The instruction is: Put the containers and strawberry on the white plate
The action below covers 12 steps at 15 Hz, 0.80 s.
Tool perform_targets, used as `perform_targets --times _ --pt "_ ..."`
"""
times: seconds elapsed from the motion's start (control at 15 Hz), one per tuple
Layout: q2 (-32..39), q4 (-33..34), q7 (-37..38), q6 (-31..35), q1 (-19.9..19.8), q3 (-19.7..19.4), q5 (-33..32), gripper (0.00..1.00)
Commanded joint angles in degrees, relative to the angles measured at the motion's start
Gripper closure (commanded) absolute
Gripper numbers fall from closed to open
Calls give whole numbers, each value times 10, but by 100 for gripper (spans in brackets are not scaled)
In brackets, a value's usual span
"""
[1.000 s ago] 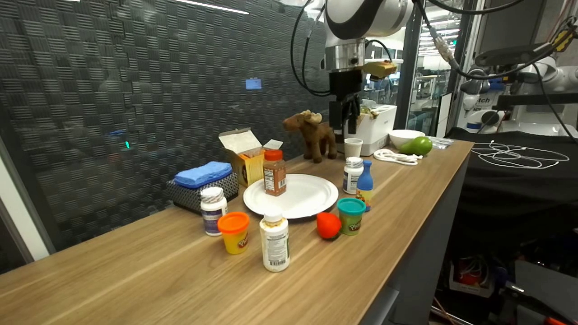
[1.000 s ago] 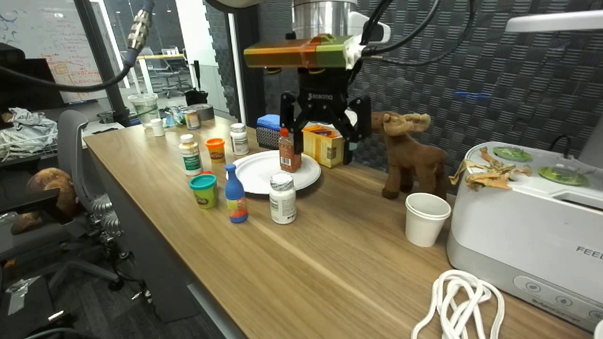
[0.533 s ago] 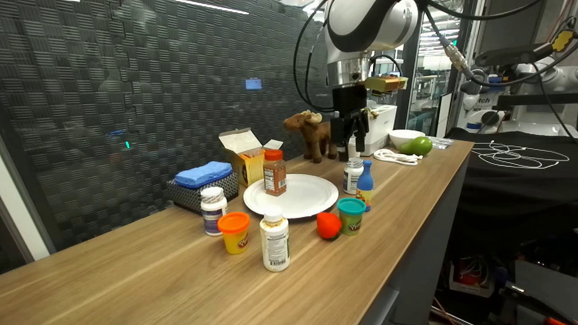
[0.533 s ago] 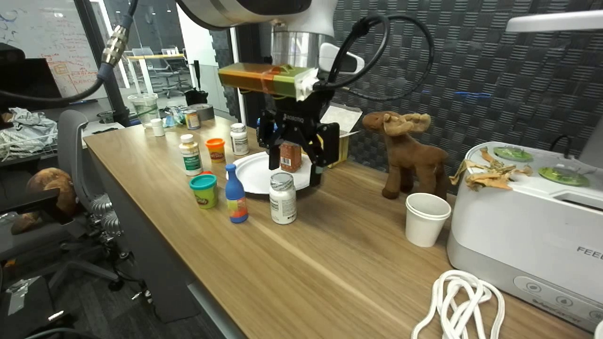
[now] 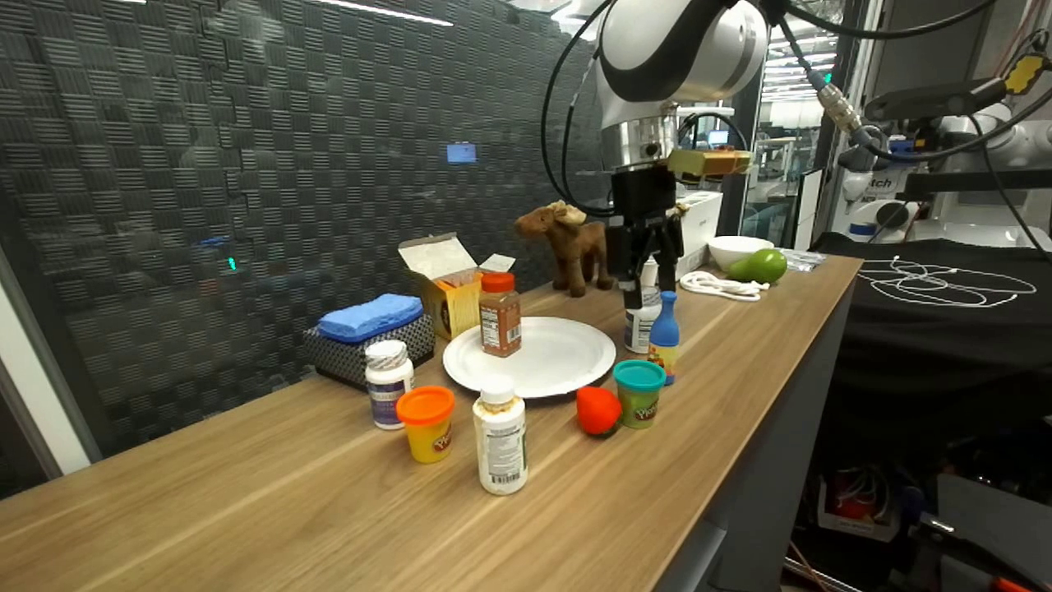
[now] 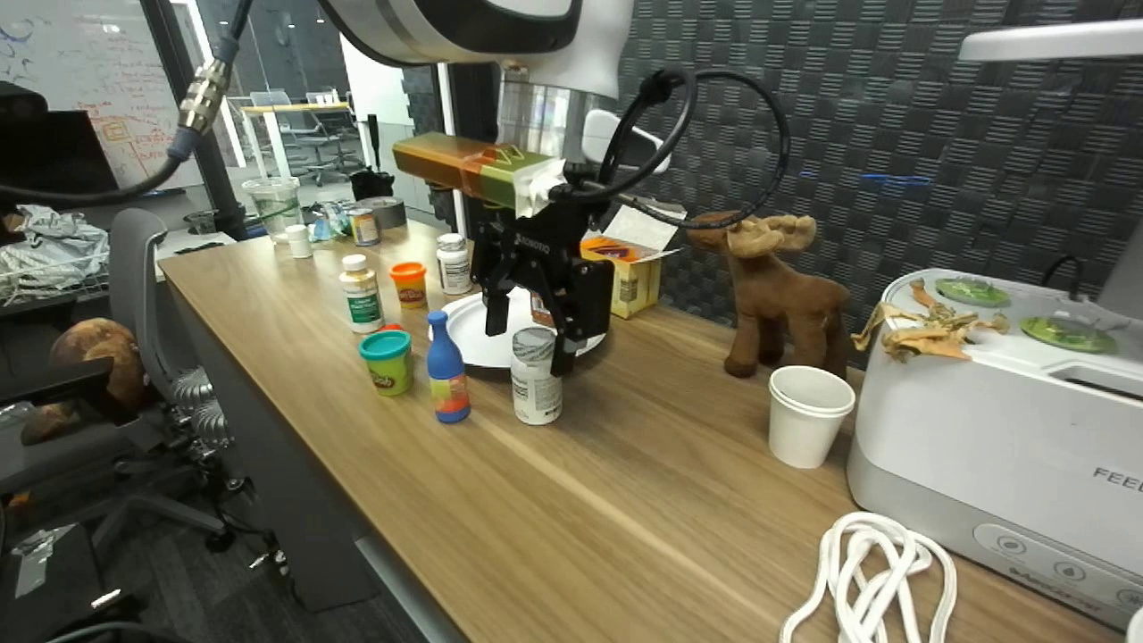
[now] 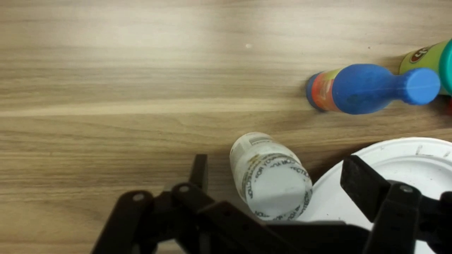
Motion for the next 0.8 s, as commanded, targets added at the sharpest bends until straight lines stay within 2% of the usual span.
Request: perform_targets --times 0.0,0.07,0.47,0.73 --pt "-25 -18 18 -10 5 -1 7 31" --pt "-25 -18 21 -10 6 -1 5 31" --pt "-25 -18 39 -4 11 -3 -21 78" --pt "-33 -15 57 -3 16 -5 -63 86"
